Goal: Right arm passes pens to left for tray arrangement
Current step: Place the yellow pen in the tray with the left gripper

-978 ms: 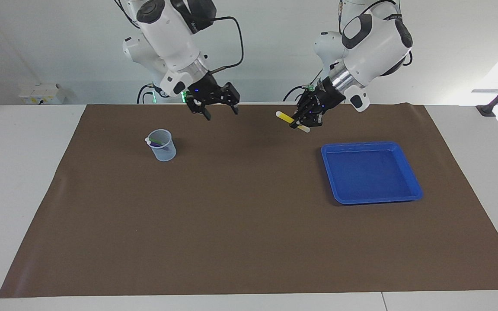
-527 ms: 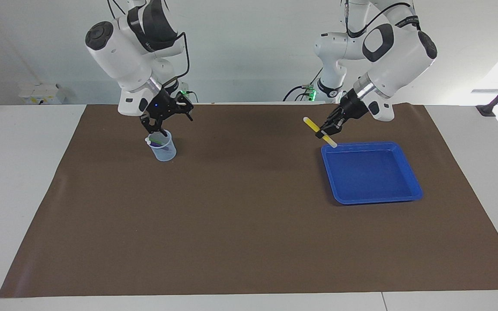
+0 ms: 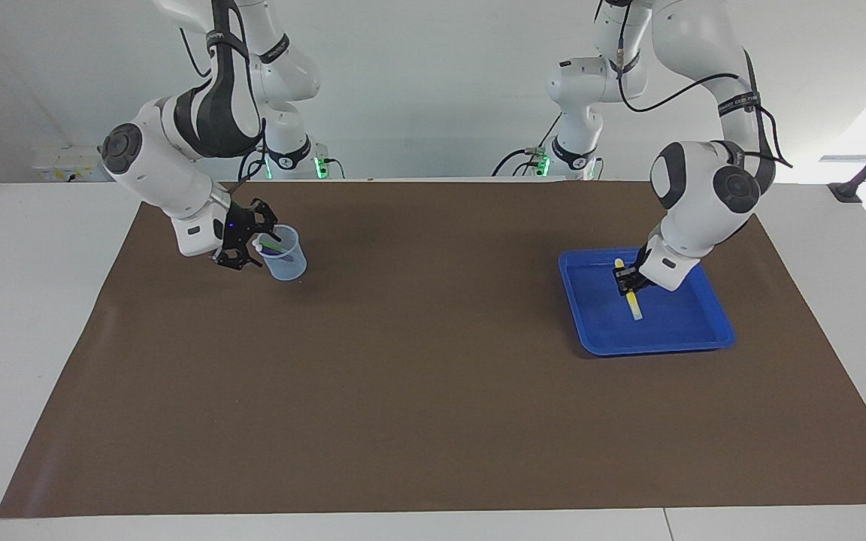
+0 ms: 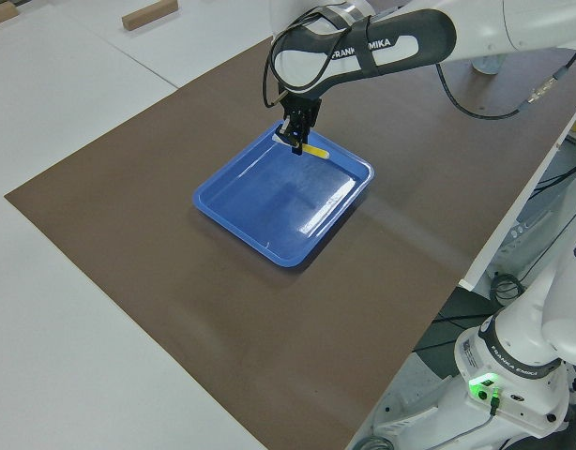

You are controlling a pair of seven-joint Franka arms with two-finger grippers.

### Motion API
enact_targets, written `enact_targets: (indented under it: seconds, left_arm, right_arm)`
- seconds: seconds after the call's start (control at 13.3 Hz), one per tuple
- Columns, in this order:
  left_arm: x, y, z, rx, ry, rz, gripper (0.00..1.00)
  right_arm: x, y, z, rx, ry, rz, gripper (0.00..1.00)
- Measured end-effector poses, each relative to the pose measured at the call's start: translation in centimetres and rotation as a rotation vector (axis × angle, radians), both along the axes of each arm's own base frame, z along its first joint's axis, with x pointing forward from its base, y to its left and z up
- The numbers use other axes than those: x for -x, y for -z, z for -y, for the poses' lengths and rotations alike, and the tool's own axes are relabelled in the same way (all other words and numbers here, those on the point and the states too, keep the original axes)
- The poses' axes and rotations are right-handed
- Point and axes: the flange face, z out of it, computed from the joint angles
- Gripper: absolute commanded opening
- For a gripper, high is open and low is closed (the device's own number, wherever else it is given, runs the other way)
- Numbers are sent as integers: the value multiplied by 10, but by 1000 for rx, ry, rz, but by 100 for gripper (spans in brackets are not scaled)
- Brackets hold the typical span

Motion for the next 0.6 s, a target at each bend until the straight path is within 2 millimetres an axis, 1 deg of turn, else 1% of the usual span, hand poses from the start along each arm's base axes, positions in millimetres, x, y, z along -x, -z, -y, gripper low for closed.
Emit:
enact_targets:
  seconds: [0.23, 0.45, 0.6]
  left_arm:
    - [5, 25, 6, -3, 17, -1, 0]
    - [9, 36, 8, -5, 22, -10, 0]
    - [12, 42, 9, -5, 22, -4, 0]
  right_arm:
    - [11, 9, 2, 3, 11, -9, 49]
    - [16, 11, 15, 12, 80, -27, 49]
    - [17, 12, 17, 18, 112, -38, 49]
